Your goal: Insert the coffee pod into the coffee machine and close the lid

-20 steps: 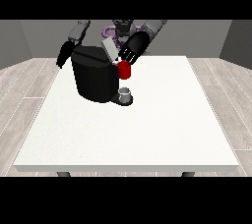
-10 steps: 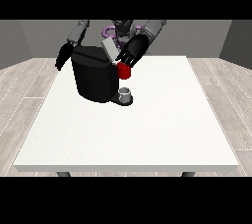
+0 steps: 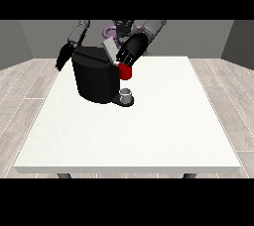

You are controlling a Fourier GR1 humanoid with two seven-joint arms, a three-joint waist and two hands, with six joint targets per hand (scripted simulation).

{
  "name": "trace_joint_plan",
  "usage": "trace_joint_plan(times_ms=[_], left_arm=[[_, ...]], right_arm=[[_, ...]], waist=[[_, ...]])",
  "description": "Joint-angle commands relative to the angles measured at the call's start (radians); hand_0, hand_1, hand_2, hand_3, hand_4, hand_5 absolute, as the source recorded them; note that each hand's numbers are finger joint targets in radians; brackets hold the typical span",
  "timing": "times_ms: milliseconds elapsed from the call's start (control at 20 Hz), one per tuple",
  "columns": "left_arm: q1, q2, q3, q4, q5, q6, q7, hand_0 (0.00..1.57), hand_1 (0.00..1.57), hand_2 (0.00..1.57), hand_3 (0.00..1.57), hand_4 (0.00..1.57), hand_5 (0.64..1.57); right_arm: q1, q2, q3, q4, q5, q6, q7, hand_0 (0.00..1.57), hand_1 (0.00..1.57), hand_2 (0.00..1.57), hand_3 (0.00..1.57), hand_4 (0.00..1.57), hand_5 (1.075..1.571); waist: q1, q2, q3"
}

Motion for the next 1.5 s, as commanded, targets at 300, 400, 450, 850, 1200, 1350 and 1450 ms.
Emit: trace_joint_plan(times_ms=[300, 400, 450, 850, 1200, 1350, 1450], left_arm=[[-0.008, 0.022, -0.02, 0.004, -0.046, 0.053, -0.025, 1.23, 1.23, 1.24, 1.16, 0.0, 1.571], [-0.014, 0.027, -0.037, 0.004, -0.073, 0.081, -0.034, 1.22, 1.22, 1.23, 1.1, 0.0, 1.571], [0.018, 0.014, -0.078, -0.002, -0.1, 0.068, -0.051, 1.21, 1.21, 1.22, 1.1, 0.0, 1.571], [0.013, 0.036, -0.05, 0.021, -0.108, 0.134, -0.09, 1.11, 1.11, 1.14, 1.02, 0.0, 1.571], [-0.027, 0.066, -0.005, 0.017, -0.078, 0.145, -0.146, 1.25, 1.25, 1.21, 0.96, 0.0, 1.571], [-0.047, 0.062, 0.003, 0.03, -0.081, 0.147, -0.116, 1.24, 1.24, 1.2, 0.97, 0.0, 1.571], [-0.017, 0.066, -0.008, 0.03, -0.092, 0.174, -0.169, 1.22, 1.22, 1.2, 0.98, 0.0, 1.571]], right_arm=[[-0.014, -0.019, -0.009, -0.011, -0.007, 0.012, 0.013, 0.0, 0.0, 0.0, 0.0, 0.0, 1.571], [-0.034, -0.001, 0.002, -0.018, 0.003, -0.006, 0.035, 0.0, 0.0, 0.0, 0.0, 0.0, 1.571], [-0.016, 0.006, 0.011, -0.013, 0.026, -0.031, 0.067, 0.0, 0.0, 0.0, 0.0, 0.0, 1.571], [-0.026, 0.004, 0.012, -0.047, 0.022, -0.029, 0.019, 0.0, 0.0, 0.0, 0.0, 0.0, 1.571], [-0.015, 0.007, 0.019, -0.041, 0.028, -0.029, 0.014, 0.0, 0.0, 0.0, 0.0, 0.1, 1.571], [-0.048, -0.002, 0.017, -0.048, 0.032, -0.029, 0.051, 0.0, 0.0, 0.0, 0.0, 0.07, 1.571], [-0.033, 0.036, 0.063, -0.068, 0.072, -0.062, 0.049, 0.0, 0.0, 0.0, 0.0, 0.22, 1.571]], waist=[[-0.016, 0.008, 0.0006], [-0.02, 0.033, 0.0005], [0.005, -0.011, 0.0004], [-0.018, 0.062, 0.0005], [-0.028, 0.083, 0.0003], [-0.043, 0.075, 0.0005], [-0.029, 0.085, 0.0001]])
